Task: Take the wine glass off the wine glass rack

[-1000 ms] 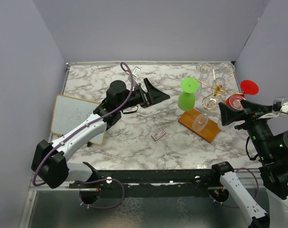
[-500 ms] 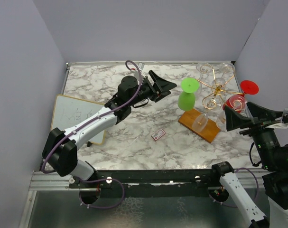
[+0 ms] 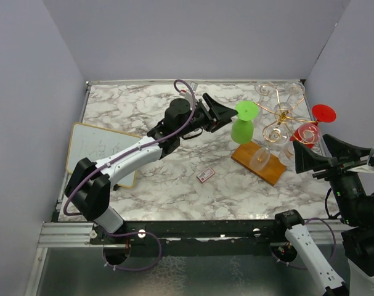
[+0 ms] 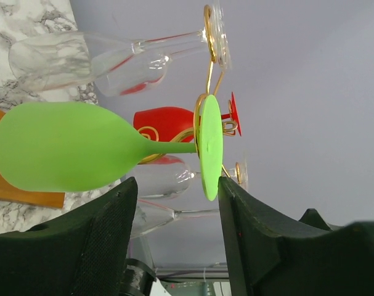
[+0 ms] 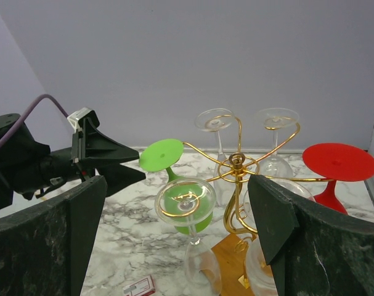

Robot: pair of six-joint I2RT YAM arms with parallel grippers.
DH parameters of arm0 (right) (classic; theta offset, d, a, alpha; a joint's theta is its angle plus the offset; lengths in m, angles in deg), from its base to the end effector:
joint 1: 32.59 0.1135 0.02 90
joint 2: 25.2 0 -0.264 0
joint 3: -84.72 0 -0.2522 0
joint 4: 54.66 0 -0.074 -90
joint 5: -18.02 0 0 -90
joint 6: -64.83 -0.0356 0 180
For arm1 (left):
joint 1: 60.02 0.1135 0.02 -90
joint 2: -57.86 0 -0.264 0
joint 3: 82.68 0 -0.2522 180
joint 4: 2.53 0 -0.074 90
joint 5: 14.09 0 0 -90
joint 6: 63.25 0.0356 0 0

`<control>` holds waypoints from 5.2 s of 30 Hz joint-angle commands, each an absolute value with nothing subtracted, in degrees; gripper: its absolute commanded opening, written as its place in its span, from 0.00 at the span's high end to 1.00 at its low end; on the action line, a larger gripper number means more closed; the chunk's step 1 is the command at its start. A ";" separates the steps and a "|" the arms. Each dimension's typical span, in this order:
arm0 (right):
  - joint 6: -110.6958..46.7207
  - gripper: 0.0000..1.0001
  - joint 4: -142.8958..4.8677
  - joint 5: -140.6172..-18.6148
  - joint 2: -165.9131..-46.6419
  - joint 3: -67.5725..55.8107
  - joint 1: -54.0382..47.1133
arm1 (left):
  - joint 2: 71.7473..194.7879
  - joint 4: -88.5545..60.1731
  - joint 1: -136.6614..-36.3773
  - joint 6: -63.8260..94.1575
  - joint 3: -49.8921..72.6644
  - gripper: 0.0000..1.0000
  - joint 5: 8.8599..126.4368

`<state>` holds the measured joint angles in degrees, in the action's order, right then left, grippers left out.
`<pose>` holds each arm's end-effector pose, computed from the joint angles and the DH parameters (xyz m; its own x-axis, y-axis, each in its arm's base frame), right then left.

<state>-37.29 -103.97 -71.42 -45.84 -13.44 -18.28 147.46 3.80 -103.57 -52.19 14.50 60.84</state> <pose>0.0017 0.0001 0.4501 0.1452 0.2537 -0.9563 -0.2745 0.9389 0.2074 0.2668 -0.2664 0.3469 -0.8390 -0.5100 -0.1898 0.1582 0.1052 -0.9818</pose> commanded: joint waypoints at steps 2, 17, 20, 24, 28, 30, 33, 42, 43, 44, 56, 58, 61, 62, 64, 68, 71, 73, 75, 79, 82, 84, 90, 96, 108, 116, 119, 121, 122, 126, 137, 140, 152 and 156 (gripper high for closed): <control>-36.41 0.01 -102.96 -70.57 -44.77 -14.40 -17.85 | 148.53 6.84 -104.14 -53.91 12.18 0.47 62.81; -36.23 0.01 -102.87 -70.05 -44.21 -14.89 -17.82 | 151.29 8.14 -104.84 -55.01 9.03 0.70 62.24; -36.21 0.01 -102.79 -69.96 -44.09 -15.06 -17.82 | 151.15 8.23 -104.92 -55.08 9.08 0.74 62.49; -36.25 0.01 -102.85 -70.05 -43.93 -15.07 -17.83 | 151.11 8.29 -105.14 -55.37 9.09 0.85 62.64; -36.20 0.01 -102.89 -69.95 -43.78 -14.77 -17.85 | 150.88 8.31 -105.36 -56.16 9.05 0.92 62.69; -36.09 0.01 -102.83 -69.89 -43.82 -14.64 -17.83 | 150.62 8.31 -105.53 -56.30 8.95 0.95 62.90; -36.22 0.01 -102.87 -69.87 -43.72 -14.67 -17.82 | 150.23 8.31 -105.72 -56.52 8.77 0.96 63.35; -36.50 0.01 -103.00 -70.12 -43.57 -14.39 -17.82 | 149.88 8.26 -106.06 -58.75 7.80 1.00 66.00; -36.47 0.01 -103.04 -70.13 -43.47 -14.37 -17.82 | 150.03 8.23 -106.11 -58.99 7.55 1.00 66.24; -36.43 0.01 -103.05 -70.05 -43.43 -14.34 -17.83 | 150.12 8.24 -106.13 -59.15 7.06 1.00 66.40; -36.37 0.01 -103.22 -69.87 -43.04 -14.02 -17.82 | 152.07 8.23 -107.36 -58.85 2.76 1.00 67.74; -36.40 0.01 -103.15 -69.87 -43.08 -14.09 -17.82 | 152.53 8.23 -107.47 -59.01 2.49 1.00 67.86; -36.32 0.01 -103.29 -69.87 -42.99 -13.96 -17.82 | 152.99 8.21 -107.48 -59.03 2.20 1.00 68.40; -36.27 0.01 -103.31 -69.89 -43.03 -13.99 -17.82 | 153.23 8.23 -107.48 -58.99 1.99 1.00 68.51; -36.27 0.01 -103.39 -69.72 -42.94 -13.97 -17.82 | 153.82 8.16 -107.64 -58.61 1.23 1.00 68.38; -36.12 0.01 -103.40 -69.44 -42.82 -14.27 -17.82 | 154.97 8.23 -108.14 -58.51 0.12 1.00 66.60; -36.02 0.01 -103.38 -69.35 -42.77 -14.37 -17.82 | 154.87 8.23 -108.40 -57.76 0.42 1.00 65.20; -36.05 0.01 -103.32 -69.34 -42.82 -14.45 -17.83 | 154.32 8.17 -108.67 -56.77 0.91 1.00 64.78; -36.07 0.01 -103.14 -69.43 -42.88 -14.54 -17.82 | 153.56 8.19 -108.88 -56.56 1.76 1.00 64.31; -36.28 0.01 -103.22 -69.69 -43.08 -14.50 -17.83 | 152.09 8.22 -108.86 -56.41 3.40 1.00 63.54; -36.58 0.01 -103.22 -69.90 -43.13 -14.68 -17.82 | 151.53 8.23 -108.86 -56.55 3.93 1.00 62.19; -36.62 0.01 -103.27 -70.18 -43.13 -14.64 -17.83 | 151.28 8.23 -108.86 -56.21 4.15 1.00 60.74; -36.50 0.01 -103.31 -70.26 -43.55 -14.24 -17.82 | 148.25 8.23 -108.84 -55.10 7.57 1.00 58.78; -36.64 0.01 -102.97 -70.99 -44.16 -14.44 -17.82 | 144.47 8.23 -108.86 -53.63 12.29 1.00 57.40; -33.22 0.01 -99.44 -85.53 -47.81 -13.50 -17.47 | 121.04 1.76 -107.83 -27.67 30.91 1.00 60.56; -31.21 0.02 -91.48 -119.85 -56.17 -13.95 -15.69 | 103.85 -8.57 -107.92 8.76 35.21 1.00 59.73; -35.66 0.03 -85.85 -131.29 -61.29 -15.43 -15.28 | 99.64 -8.28 -107.92 20.52 37.86 1.00 56.76; -40.50 0.06 -81.52 -136.19 -65.22 -16.06 -15.23 | 98.00 -8.02 -107.91 26.23 39.37 1.00 53.39; -42.05 0.09 -80.01 -138.25 -67.05 -15.85 -15.19 | 97.54 -8.05 -107.91 29.08 39.91 1.00 51.29; -48.32 0.13 -73.21 -139.57 -71.99 -16.13 -14.98 | 97.63 -8.49 -107.93 35.34 41.36 1.00 46.31; -31.82 0.24 -85.01 -124.30 -85.03 -11.33 2.49 | 96.72 -3.39 -107.92 37.53 45.93 1.00 49.50; -24.10 0.27 -90.84 -115.73 -88.38 -9.43 8.57 | 95.93 -3.52 -107.92 38.36 47.12 1.00 50.35; -8.09 0.52 -91.50 -120.46 -85.93 -17.51 9.58 | 93.80 -3.85 -107.92 40.99 49.84 1.00 51.90; -6.31 0.61 -89.96 -118.50 -84.07 -21.15 9.60 | 93.98 -3.82 -107.92 40.93 49.81 1.00 51.04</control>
